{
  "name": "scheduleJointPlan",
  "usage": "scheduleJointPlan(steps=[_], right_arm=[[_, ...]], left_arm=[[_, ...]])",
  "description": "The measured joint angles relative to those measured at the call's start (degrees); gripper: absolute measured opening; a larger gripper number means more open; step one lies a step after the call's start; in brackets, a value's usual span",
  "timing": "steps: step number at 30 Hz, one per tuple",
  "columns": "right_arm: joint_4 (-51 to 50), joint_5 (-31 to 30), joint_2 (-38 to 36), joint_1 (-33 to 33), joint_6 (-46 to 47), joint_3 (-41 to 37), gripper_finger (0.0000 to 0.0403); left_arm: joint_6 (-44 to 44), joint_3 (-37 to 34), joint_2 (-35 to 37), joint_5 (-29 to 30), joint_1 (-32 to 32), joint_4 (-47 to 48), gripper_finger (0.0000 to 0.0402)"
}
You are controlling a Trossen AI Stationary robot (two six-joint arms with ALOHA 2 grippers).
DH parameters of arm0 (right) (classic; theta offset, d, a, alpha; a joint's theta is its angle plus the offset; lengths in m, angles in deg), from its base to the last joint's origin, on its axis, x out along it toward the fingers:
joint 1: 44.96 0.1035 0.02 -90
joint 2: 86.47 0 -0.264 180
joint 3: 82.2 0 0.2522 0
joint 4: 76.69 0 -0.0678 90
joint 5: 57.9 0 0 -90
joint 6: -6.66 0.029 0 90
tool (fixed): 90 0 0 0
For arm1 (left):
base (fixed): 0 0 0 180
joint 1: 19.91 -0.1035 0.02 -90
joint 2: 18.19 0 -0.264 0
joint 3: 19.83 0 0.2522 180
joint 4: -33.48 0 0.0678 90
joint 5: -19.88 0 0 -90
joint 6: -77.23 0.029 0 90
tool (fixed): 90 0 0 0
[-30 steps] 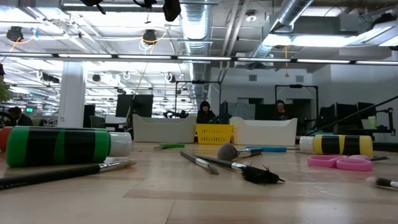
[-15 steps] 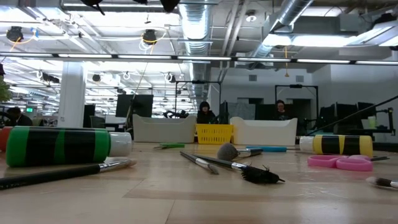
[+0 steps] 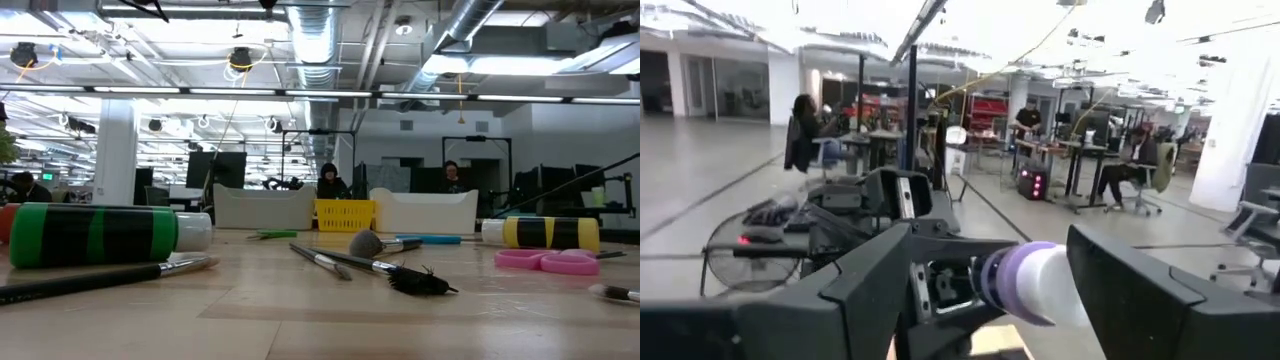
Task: Pick & Place Paint Supplies
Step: Put the purple paint bottle into the yellow bin
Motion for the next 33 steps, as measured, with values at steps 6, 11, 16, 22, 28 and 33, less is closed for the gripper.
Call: scheduleJointPlan(steps=[6,11,16,22,28,33], right_arm=[[0.6,1.6,-0.1,-1.5,0.9,0.0,0.0264],[1.7,2.1,-1.0,-2.7,1.4,0.0,0.0264],[1.6,3.2,-0.1,-3.6,2.2,0.0,0.0264],[1.5,4.5,-0.2,-3.7,3.3,0.0,0.0264],[1.0,5.4,0.2,-4.1,3.3,0.0,0.0248],[1.1,5.6,1.1,-4.1,3.3,-0.1,0.0218]], left_arm=[[2.1,0.4,0.0,-1.3,0.0,-1.3,0.0123],[2.4,0.4,0.0,-1.7,0.4,-1.9,0.0121],[2.5,0.4,0.0,-1.9,0.4,-2.4,0.0122],[2.5,0.4,0.0,-1.9,0.4,-2.5,0.0122],[3.6,0.4,0.0,-1.9,0.3,-2.5,0.0122],[4.1,0.4,0.0,-1.6,0.3,-2.5,0.0123]])
